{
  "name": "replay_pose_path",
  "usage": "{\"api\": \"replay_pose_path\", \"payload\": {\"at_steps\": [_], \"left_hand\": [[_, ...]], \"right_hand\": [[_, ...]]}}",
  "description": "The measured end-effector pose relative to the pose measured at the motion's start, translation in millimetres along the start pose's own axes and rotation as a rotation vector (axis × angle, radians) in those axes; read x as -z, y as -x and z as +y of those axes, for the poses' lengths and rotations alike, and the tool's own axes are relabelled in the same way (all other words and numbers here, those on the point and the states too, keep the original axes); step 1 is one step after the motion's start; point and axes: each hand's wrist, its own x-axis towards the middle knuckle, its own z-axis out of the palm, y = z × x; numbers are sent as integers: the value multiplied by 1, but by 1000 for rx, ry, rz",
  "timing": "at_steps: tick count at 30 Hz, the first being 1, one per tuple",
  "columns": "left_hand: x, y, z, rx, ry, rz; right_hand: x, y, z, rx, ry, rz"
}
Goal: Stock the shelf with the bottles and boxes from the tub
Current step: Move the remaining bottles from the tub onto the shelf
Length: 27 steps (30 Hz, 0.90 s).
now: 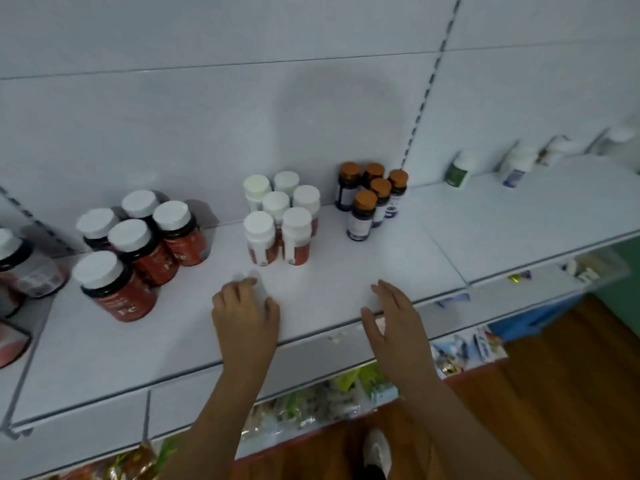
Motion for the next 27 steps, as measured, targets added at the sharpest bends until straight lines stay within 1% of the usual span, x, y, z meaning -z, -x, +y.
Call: {"api": "replay_pose_path", "payload": {"at_steps": [2, 5, 7, 9, 13, 17, 22, 27], "left_hand": [[0, 29, 29, -63, 21, -57], [-12, 65, 84, -263, 208, -194], [-22, 83, 126, -406, 285, -292], [-34, 99, 169, -529, 311, -371], [-62, 129, 253, -700, 303, -533], [-89, 164, 348, -769, 275, -681], [-130, 211, 466, -814, 294, -743], [-158, 250, 546, -871, 337, -782]], "right_hand": [[25, 4, 15, -57, -36, 50], [65, 15, 45, -127, -55, 144], [94, 25, 67, -193, -71, 187], [126, 36, 92, -218, -79, 225], [198, 55, 155, -268, -41, 285], [278, 80, 231, -338, 3, 348], [368, 112, 329, -394, 68, 410], [426, 137, 402, -461, 88, 410]]}}
